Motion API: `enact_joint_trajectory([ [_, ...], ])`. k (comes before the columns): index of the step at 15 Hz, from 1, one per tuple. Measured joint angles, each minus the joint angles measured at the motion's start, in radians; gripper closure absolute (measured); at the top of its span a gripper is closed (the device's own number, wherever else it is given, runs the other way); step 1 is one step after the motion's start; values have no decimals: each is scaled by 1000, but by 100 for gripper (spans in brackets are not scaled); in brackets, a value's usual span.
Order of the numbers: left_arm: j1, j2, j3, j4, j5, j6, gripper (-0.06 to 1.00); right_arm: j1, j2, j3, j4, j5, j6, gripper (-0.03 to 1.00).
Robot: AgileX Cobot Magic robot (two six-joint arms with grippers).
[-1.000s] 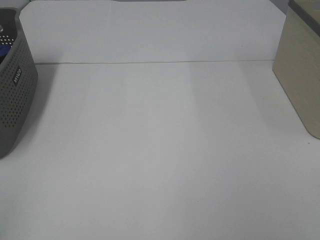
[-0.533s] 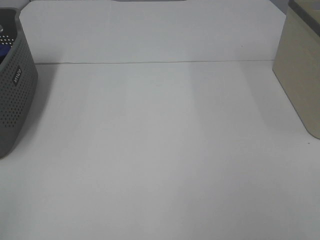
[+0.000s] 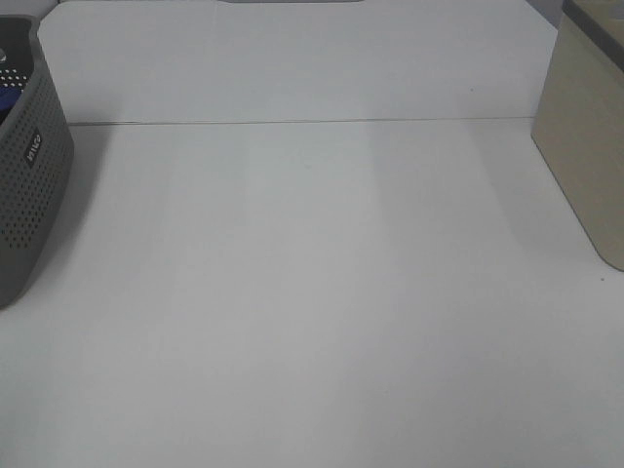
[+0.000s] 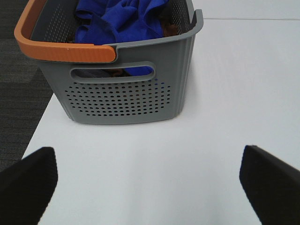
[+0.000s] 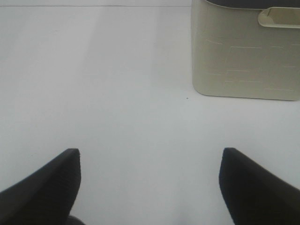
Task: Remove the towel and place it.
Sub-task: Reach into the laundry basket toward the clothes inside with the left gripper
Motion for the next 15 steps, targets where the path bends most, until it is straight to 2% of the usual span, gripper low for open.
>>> enact_joint_trajectory([
  [15, 0, 0, 0, -4, 0, 7, -4, 0, 0, 0, 0, 0, 0, 18],
])
